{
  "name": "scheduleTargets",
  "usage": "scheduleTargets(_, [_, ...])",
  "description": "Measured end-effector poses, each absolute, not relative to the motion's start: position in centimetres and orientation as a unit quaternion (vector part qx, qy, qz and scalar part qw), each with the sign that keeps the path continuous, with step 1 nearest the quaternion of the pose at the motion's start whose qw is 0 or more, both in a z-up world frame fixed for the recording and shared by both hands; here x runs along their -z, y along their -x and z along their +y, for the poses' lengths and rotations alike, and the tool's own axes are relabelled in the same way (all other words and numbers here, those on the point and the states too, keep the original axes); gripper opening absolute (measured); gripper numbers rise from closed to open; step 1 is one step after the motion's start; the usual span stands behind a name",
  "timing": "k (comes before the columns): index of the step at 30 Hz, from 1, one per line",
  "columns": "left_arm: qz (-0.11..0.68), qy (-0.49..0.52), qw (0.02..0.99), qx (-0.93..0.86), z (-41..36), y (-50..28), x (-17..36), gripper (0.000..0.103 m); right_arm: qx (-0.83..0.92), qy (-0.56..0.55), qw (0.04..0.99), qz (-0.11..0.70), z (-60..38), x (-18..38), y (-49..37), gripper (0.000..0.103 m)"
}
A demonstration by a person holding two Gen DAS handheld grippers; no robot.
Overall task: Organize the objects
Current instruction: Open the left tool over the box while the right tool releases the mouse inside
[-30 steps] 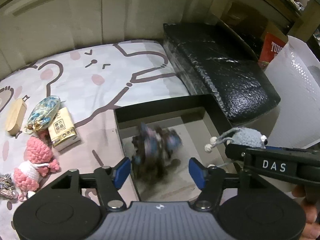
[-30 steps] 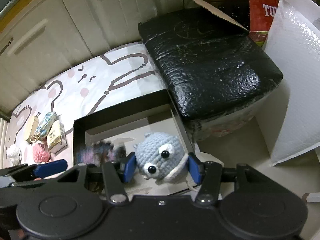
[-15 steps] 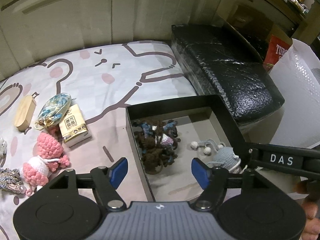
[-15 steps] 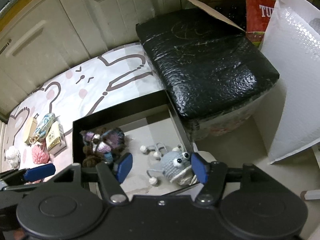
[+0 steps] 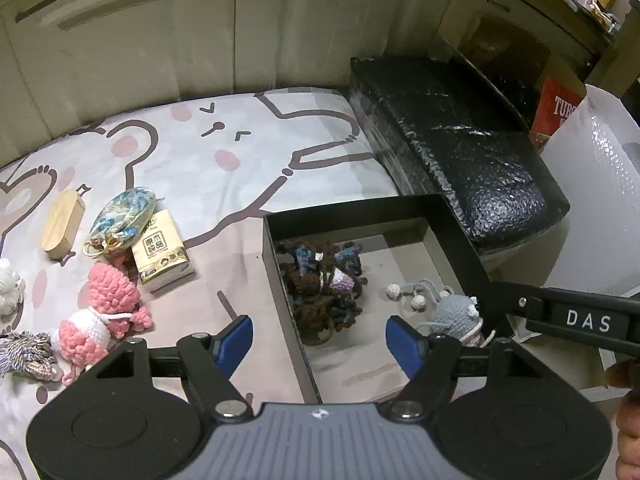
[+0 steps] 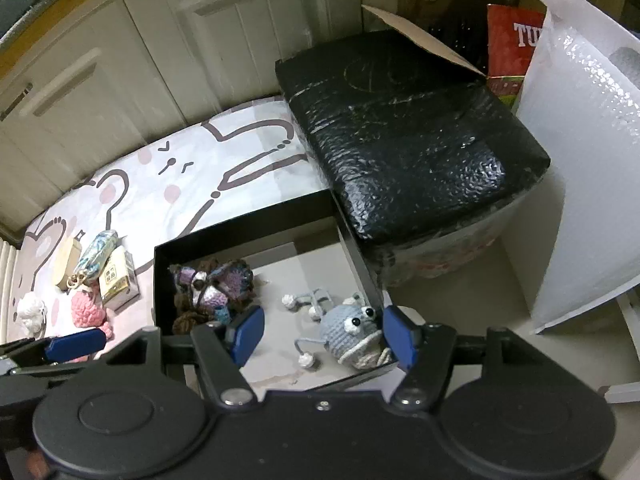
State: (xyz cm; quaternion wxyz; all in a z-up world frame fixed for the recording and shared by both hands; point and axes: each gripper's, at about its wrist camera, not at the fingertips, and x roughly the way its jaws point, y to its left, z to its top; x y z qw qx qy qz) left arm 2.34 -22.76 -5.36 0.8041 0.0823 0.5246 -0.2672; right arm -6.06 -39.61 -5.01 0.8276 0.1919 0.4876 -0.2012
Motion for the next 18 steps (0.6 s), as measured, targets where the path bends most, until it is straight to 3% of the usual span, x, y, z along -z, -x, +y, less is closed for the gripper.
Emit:
scheduleTargets(9, [0.519,-0.082,0.809,0.263,-22.1,-2.0,4.6,0.076,0.205,-0.188,0.830,0.483,-39.6,4.2,6.8,0.067])
scheduleTargets(18, [0.507,-0.079,0.822,0.248,-21.0,-1.7,3.6,0.086,0.202,-0.176,0.840,0.472,-39.3,3.1,7.7,0.069])
